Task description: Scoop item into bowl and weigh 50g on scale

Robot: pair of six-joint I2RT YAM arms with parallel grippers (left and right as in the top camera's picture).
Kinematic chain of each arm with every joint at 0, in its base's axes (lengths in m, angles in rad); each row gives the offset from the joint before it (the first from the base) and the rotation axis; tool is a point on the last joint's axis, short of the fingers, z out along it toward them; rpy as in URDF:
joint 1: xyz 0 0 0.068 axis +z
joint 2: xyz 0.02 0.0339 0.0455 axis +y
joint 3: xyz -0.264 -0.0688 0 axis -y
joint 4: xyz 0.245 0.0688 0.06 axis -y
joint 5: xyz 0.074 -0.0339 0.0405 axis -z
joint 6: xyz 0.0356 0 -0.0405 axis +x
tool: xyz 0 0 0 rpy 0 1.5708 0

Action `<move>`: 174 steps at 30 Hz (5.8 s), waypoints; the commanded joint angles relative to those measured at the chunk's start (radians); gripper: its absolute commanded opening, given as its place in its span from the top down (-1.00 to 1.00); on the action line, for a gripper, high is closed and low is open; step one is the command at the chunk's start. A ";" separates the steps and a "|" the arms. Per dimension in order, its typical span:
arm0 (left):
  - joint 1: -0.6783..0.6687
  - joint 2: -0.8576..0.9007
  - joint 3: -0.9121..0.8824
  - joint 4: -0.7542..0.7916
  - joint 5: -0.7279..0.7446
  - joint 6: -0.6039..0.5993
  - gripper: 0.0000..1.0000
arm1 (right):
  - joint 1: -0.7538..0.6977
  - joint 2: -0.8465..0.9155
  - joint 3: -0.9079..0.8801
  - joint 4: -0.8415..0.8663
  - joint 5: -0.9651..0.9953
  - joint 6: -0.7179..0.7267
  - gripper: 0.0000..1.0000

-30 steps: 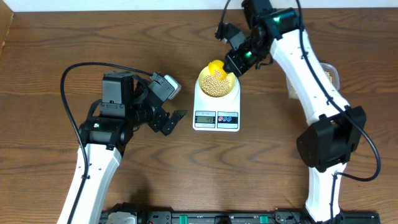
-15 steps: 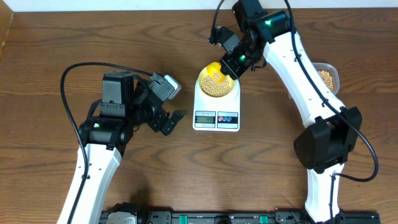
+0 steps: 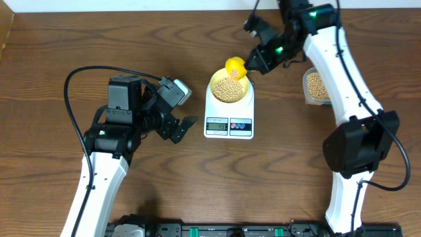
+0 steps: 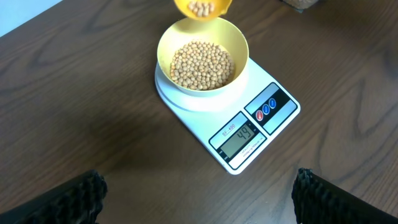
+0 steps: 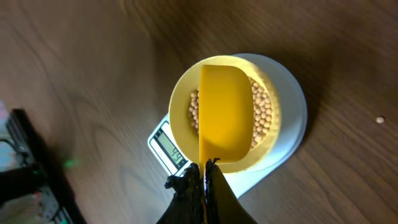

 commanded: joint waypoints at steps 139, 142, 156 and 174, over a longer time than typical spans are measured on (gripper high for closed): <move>0.003 0.007 -0.004 0.001 0.005 0.010 -0.95 | 0.119 -0.033 0.014 0.044 0.236 -0.087 0.98; 0.003 0.007 -0.004 0.001 0.005 0.010 -0.95 | 0.119 -0.033 0.014 0.044 0.244 -0.088 0.98; 0.003 0.007 -0.004 0.001 0.005 0.010 -0.95 | 0.119 -0.033 0.014 0.052 0.182 -0.106 0.98; 0.003 0.007 -0.004 0.001 0.005 0.010 -0.95 | 0.050 -0.069 0.014 0.015 0.052 -0.092 0.99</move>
